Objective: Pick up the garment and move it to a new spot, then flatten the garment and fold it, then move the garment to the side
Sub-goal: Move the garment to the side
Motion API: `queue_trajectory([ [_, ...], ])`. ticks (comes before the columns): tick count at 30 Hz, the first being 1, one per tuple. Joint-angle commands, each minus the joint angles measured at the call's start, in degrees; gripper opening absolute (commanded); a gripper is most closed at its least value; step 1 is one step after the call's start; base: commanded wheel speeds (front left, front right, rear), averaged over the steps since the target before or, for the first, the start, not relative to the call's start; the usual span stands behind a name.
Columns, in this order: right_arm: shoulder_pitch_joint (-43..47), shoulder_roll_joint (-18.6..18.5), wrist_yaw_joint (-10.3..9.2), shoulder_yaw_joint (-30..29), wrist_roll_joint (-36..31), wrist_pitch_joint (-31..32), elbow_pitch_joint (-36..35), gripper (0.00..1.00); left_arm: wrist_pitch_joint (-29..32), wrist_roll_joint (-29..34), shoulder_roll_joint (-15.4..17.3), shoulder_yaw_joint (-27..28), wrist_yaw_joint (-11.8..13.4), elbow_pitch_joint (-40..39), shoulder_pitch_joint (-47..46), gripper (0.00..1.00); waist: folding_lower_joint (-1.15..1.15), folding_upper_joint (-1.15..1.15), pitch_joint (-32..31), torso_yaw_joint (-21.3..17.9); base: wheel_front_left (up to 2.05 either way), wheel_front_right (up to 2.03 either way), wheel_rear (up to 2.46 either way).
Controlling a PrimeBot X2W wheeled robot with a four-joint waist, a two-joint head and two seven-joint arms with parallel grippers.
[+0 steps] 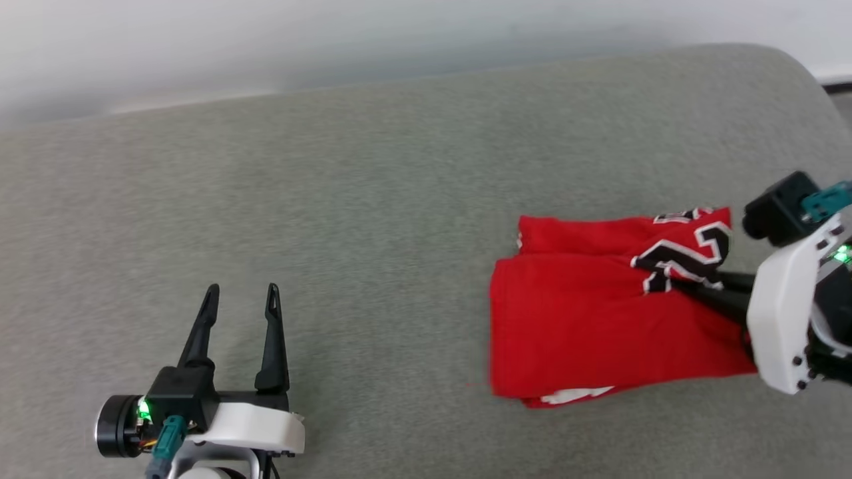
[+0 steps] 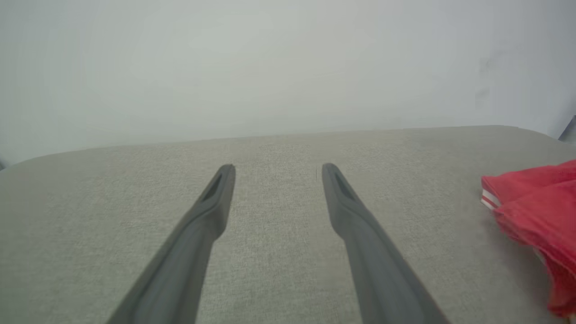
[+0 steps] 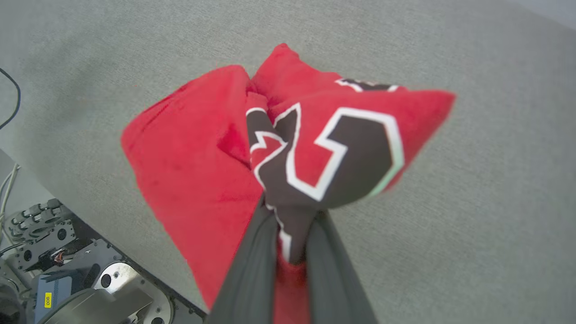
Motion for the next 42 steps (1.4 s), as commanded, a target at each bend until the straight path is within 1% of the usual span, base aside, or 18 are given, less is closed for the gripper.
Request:
queue_trajectory([
  [1, -1.3, -0.4, -0.04, -0.3, -0.5, -0.4, -0.4, 0.0, -0.1, 0.4, 0.0, 0.4, -0.1, -0.3, -0.6, 1.0, 0.0, 0.0, 2.4, -3.2, 0.0, 0.0, 0.0],
  [4, -2.0, -1.8, -0.04, -1.3, -2.1, -1.1, -0.1, 0.0, -0.1, 0.9, 0.2, 1.3, -0.7, -0.8, -1.8, 1.0, 0.0, 0.0, 4.8, -5.3, 0.0, 0.0, 0.0],
  [7, -3.7, -3.8, -0.04, -2.5, -4.9, -2.2, 1.5, 0.0, -0.1, 1.4, 0.6, 2.0, -1.3, -1.6, -3.2, 1.0, 0.0, 0.0, 7.8, -6.4, 0.0, 0.0, 0.0],
  [10, -4.8, -5.0, -0.04, -4.3, -7.7, -3.2, 5.0, 0.0, -0.1, 2.2, 0.8, 2.0, -1.8, -2.5, -4.5, 1.0, 0.0, 0.0, 10.7, -6.7, 0.0, 0.0, 0.0],
  [16, -8.0, -6.5, -0.04, -10.0, -12.6, -5.1, 15.0, 0.0, -0.1, 2.9, 1.6, 2.3, -2.7, -4.4, -7.3, 1.0, 0.0, 0.0, 15.9, -6.1, 0.0, 0.0, 0.0],
  [19, -9.6, -7.3, -0.04, -12.6, -15.2, -5.9, 19.6, 0.0, -0.1, 3.1, 2.0, 2.7, -2.7, -5.5, -8.4, 1.0, 0.0, 0.0, 18.0, -5.8, 0.0, 0.0, 0.0],
  [25, -12.2, -5.7, -0.05, -17.7, -19.2, -8.0, 27.2, 0.0, -0.1, 3.3, 2.7, 3.1, -3.0, -7.6, -9.2, 1.0, 0.0, 0.0, 20.8, -5.7, 0.0, 0.0, 0.0],
  [28, -12.9, -4.3, -0.04, -19.2, -20.8, -9.2, 30.2, 0.0, -0.1, 3.4, 3.0, 3.4, -3.1, -8.0, -9.2, 1.0, 0.0, 0.0, 21.3, -5.7, 0.0, 0.0, 0.0],
  [31, -13.3, -3.8, -0.06, -20.1, -23.5, -10.6, 32.7, 0.0, -0.1, 3.5, 3.0, 3.2, -3.0, -8.1, -9.1, 1.0, 0.0, 0.0, 21.3, -5.5, 0.0, 0.0, 0.0],
  [32, -13.4, -3.0, -0.06, -20.8, -24.2, -11.0, 33.9, 0.04, -0.1, 3.5, 3.0, 3.1, -2.9, -8.1, -9.1, 1.0, 0.0, 0.0, 20.9, -5.4, 0.0, 0.0, 0.0],
  [33, -13.4, -2.3, -0.05, -21.3, -24.8, -10.9, 34.8, 1.0, -0.1, 3.5, 2.9, 3.0, -2.9, -7.9, -8.9, 1.0, 0.0, 0.0, 20.5, -5.3, 0.0, 0.0, 0.0],
  [35, -13.3, -1.4, -0.05, -22.5, -25.7, -11.9, 35.8, 1.0, -0.1, 3.4, 2.7, 2.8, -2.7, -7.6, -8.3, 1.0, 0.0, 0.0, 19.1, -5.1, 0.0, 0.0, 0.0],
  [38, -13.0, -1.4, -0.06, -23.9, -28.6, -15.1, 36.3, 1.0, -0.1, 2.9, 2.2, 2.6, -2.4, -7.0, -7.3, 1.0, 0.0, 0.0, 16.3, -4.5, 0.0, 0.0, 0.0],
  [42, -12.4, -0.9, -0.05, -26.1, -33.9, -22.0, 35.0, 1.0, -0.1, 2.4, 1.5, 2.1, -2.0, -6.1, -5.7, 1.0, 0.0, 0.0, 12.0, -3.5, 0.0, 0.0, 0.0],
])
